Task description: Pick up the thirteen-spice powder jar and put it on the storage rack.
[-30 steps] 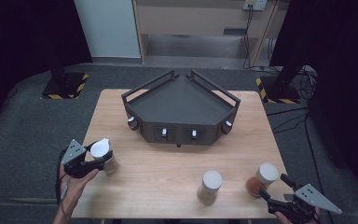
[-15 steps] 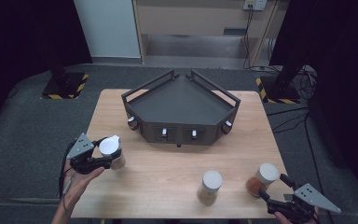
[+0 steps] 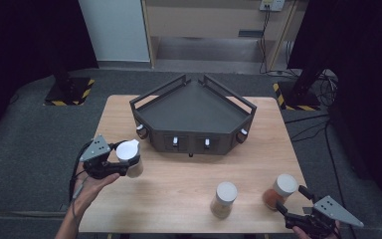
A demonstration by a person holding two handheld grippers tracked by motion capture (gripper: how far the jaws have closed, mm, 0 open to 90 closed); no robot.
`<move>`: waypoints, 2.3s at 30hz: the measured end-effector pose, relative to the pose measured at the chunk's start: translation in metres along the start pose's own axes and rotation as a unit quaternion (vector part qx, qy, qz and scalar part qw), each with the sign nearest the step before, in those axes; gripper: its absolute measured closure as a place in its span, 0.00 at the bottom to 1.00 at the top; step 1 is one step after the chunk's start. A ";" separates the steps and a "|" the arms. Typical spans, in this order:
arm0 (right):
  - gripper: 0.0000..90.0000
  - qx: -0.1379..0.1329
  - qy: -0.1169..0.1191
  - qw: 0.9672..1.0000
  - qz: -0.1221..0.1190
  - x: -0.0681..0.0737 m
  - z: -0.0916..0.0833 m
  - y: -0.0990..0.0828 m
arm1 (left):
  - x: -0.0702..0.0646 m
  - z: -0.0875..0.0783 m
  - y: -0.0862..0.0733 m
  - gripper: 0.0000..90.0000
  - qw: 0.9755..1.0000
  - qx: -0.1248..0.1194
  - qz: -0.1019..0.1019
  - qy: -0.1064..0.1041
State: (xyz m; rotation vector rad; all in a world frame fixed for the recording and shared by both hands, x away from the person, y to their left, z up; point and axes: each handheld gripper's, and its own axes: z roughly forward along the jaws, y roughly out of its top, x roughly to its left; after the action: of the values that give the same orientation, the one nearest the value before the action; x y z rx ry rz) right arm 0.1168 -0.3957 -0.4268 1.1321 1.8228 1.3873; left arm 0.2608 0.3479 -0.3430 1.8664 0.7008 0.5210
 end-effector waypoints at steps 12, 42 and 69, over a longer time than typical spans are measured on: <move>0.02 -0.002 -0.006 1.000 0.004 0.001 0.000 -0.001 | 0.009 0.015 0.023 0.33 0.999 -0.002 0.003 -0.037; 0.01 -0.010 -0.009 1.000 0.015 -0.001 -0.003 -0.003 | 0.028 0.059 0.119 0.33 0.999 -0.012 0.026 -0.039; 0.01 -0.005 -0.001 1.000 0.015 -0.004 -0.003 -0.003 | 0.057 0.116 0.141 0.33 0.999 -0.006 -0.005 0.032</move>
State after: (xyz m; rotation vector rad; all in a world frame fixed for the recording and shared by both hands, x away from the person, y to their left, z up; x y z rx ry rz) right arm 0.1149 -0.4010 -0.4292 1.1595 1.8016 1.4100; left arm 0.4090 0.2659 -0.2545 1.8413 0.7469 0.5800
